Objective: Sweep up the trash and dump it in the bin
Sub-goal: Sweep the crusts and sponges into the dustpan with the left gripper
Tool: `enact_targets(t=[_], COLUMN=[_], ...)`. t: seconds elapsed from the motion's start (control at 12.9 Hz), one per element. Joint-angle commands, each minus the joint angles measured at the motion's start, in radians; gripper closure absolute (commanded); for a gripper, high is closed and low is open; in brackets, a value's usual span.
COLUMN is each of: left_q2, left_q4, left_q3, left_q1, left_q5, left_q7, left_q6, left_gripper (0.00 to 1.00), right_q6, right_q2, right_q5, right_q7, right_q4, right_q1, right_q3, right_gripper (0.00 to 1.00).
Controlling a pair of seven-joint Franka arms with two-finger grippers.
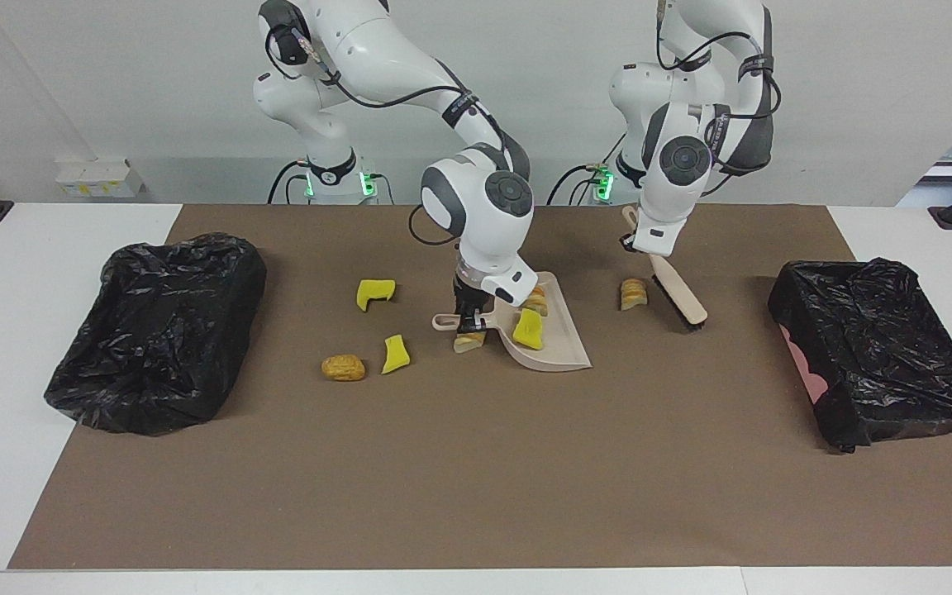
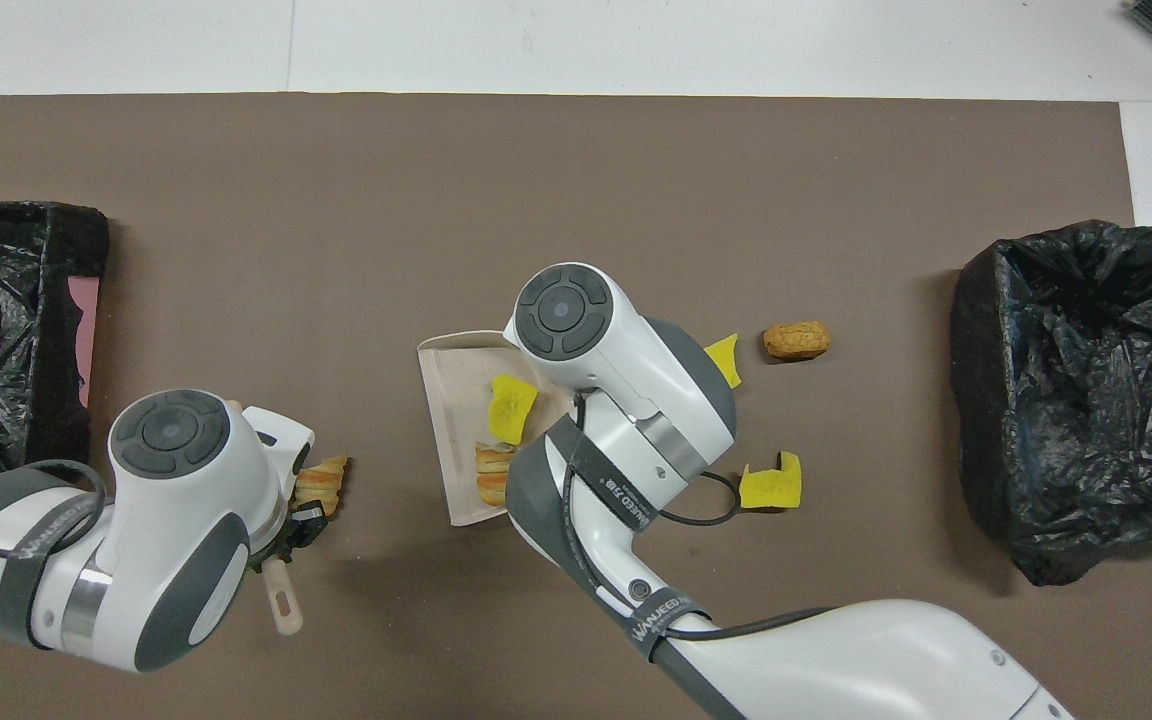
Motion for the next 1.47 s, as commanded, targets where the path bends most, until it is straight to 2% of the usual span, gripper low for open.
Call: enact_targets(t=[0.0, 0.31, 0.62, 0.93, 1.24, 1.4], left_q2=[-0.046, -0.037, 0.021, 0.093, 0.102, 0.106], left_q4=[-0.08, -0.104, -0.065, 0.027, 0.052, 0.064], left_q3=[-0.009, -0.01, -0.012, -0.015, -0.015, -0.015], left_q1=[-0.009, -0.044, -0.09, -0.135, -0.21, -0.211], left_q5=[-0.043, -0.106, -0.263, -0.294, -0.294, -0.294], left_q7=[-0.027, -0.017, 0.101, 0.107, 0.144, 0.173], left_q6=[0.06, 0.079, 0.229, 0.3, 0.347, 0.346], left_gripper=[1.0, 1.0, 1.0, 1.0, 1.0, 1.0], right_q6=[0.022, 0.027, 0.036, 0.053, 0.052, 0.039], right_q2=[-0.029, -0.029, -0.024, -0.021, -0.022, -0.024], right_q5=[-0.02, -0.02, -0.02, -0.008, -0.003, -0.003], right_q7=[-0.024, -0.01, 0.052, 0.077, 0.08, 0.08], right_q4=[-0.053, -0.055, -0.055, -0.056, -0.063, -0.063], right_q1=[-0.009, -0.008, -0.003, -0.003, -0.004, -0.006], right_q3=[0.004, 0.004, 0.006, 0.006, 0.006, 0.006], right_gripper=[1.0, 1.0, 1.0, 1.0, 1.0, 1.0])
